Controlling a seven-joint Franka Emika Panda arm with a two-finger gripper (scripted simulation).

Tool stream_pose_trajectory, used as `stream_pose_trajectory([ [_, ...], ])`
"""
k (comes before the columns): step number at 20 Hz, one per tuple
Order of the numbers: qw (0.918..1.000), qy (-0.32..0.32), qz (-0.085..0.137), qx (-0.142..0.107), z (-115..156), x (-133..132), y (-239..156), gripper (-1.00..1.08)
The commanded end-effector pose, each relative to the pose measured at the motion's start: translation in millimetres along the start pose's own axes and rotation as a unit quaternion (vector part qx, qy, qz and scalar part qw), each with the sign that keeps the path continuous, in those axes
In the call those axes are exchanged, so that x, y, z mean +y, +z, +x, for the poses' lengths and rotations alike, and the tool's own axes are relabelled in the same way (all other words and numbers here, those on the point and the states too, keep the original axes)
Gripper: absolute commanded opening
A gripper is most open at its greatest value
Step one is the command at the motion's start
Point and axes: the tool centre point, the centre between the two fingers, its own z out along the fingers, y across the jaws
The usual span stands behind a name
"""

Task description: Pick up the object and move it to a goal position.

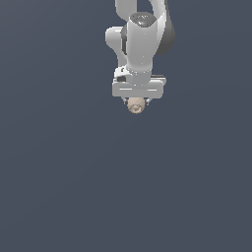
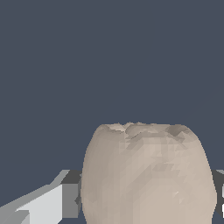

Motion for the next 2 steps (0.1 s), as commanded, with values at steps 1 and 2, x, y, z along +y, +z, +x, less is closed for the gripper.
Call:
stream_pose_trajectory([
  [1,1.0,0.0,0.0,0.0,-2.1,0.3,-2.6,-1.0],
  [2,1.0,0.0,0.0,0.0,-2.2,0.3,-2.8,-1.0],
])
